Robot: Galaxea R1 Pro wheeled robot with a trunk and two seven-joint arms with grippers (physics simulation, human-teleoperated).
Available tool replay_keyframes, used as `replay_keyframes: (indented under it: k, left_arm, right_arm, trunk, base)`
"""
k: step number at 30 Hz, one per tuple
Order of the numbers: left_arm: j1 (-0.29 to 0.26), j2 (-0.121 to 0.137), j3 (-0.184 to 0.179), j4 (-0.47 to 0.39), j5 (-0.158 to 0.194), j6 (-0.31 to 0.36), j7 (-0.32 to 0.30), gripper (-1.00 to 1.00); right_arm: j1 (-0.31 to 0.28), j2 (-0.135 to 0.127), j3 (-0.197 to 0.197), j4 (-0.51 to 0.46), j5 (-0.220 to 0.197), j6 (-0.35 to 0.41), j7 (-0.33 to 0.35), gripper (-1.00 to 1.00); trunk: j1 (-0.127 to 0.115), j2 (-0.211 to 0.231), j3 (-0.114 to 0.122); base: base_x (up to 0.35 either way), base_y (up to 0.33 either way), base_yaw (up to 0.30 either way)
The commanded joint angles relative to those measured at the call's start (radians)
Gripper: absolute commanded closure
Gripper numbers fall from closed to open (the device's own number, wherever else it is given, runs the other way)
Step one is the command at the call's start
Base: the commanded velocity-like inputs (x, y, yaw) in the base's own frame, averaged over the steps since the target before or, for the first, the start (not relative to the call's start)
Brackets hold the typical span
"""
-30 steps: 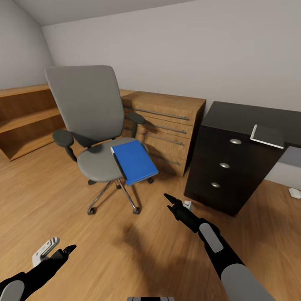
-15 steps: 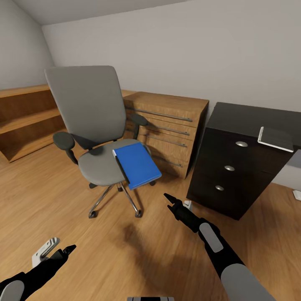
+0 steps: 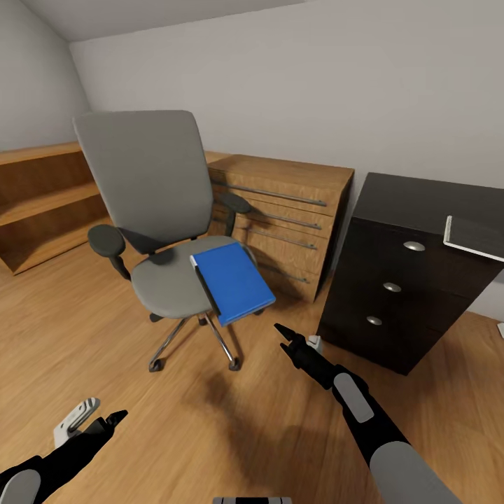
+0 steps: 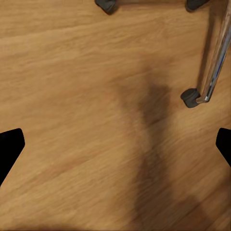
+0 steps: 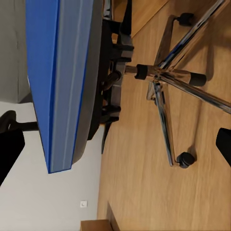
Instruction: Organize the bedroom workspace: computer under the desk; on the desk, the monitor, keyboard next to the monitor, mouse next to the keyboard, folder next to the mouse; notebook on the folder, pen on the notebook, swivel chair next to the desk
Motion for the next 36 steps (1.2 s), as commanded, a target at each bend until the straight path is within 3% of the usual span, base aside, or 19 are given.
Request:
replay_keyframes:
  k: [1,9,36]
  left_arm:
    - [-0.001,0.0,0.001,-0.001,0.011,0.003,0.009,-1.0]
    - [-0.001,-0.001,0.001,-0.001,0.011,0.003,0.01,-1.0]
    - [-0.001,-0.001,0.002,0.0,0.009,0.0,0.011,-1.0]
  right_arm:
    - [0.0,0.0,0.0,0.0,-0.007,0.006,0.0,-1.0]
    - [0.0,0.0,0.0,-0.001,-0.007,0.007,0.0,-1.0]
    - [0.0,0.0,0.0,-0.001,-0.007,0.007,-0.001,-1.0]
  trunk:
    - [-0.001,0.0,0.003]
    - [-0.003,0.001,0.022]
    - [-0.003,0.001,0.022]
  base:
    - [0.008,0.004,0.0]
    - [0.002,0.001,0.0]
    - [0.078,0.021,0.0]
